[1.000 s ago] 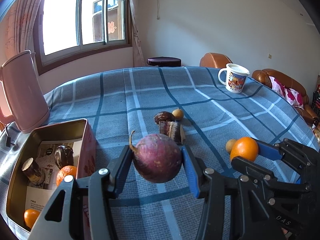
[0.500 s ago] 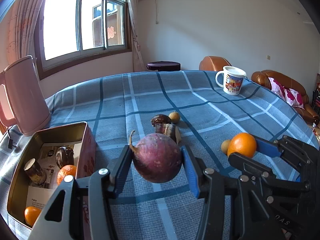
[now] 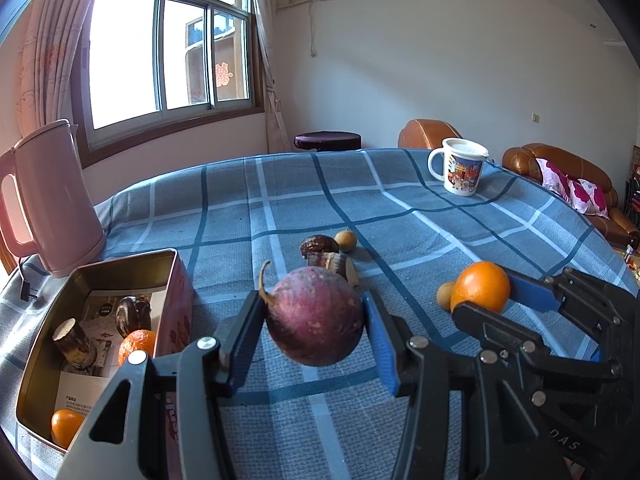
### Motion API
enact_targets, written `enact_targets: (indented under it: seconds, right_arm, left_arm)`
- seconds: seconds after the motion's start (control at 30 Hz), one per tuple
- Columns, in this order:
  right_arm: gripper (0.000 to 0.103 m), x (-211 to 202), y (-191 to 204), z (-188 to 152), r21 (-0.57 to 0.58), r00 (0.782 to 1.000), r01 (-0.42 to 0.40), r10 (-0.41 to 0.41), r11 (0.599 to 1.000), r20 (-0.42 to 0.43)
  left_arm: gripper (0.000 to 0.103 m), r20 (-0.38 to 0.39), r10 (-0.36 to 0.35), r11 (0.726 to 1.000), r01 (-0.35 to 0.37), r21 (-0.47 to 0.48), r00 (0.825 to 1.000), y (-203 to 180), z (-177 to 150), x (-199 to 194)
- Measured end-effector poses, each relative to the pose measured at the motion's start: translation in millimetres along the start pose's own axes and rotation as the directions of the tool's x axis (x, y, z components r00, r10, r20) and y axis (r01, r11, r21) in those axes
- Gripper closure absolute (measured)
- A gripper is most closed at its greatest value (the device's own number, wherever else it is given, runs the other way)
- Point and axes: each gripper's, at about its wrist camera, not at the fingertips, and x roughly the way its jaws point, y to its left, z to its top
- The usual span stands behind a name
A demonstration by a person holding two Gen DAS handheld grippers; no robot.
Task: Organize fruits
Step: 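Lift and carry the radish with the left tool while the right tool carries the orange to the tin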
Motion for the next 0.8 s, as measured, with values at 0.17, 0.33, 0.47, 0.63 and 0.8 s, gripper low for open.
enact_targets:
  seconds: [0.17,0.33,0.47,0.63,0.8]
  right_arm:
    - [0.065,-2,0,-1,0.001,1.0,-0.005,0.005,1.0,0.012]
    - [0.065,-4,-1,0,0.007,1.0,-0.012,0.012,1.0,0.026]
    - [0.065,-3,-1,0,0.012,1.0,-0.014,0.013,1.0,0.026]
    - [0.065,-6,-2,0,0.019,0.999,-0.016,0.016,1.0,0.046]
    - [0.065,-11,-3,0,0.026,0.997,-0.022,0.02,0.999,0.075]
  left_arm:
    - [0.051,0.021,0.003,1.0,-0.003,0.01,1.0,-3,-1,-5]
    - [0.051,0.029,-0.005,1.0,0.004,0.017,1.0,-6,0,-6]
    - [0.051,0.035,-0.004,1.0,0.003,0.021,0.999,-8,2,-7]
    - [0.051,0.047,0.001,1.0,-0.002,0.021,0.999,-8,2,-10]
    - [0.051,0.062,0.013,1.0,-0.015,0.023,0.998,-7,2,-14]
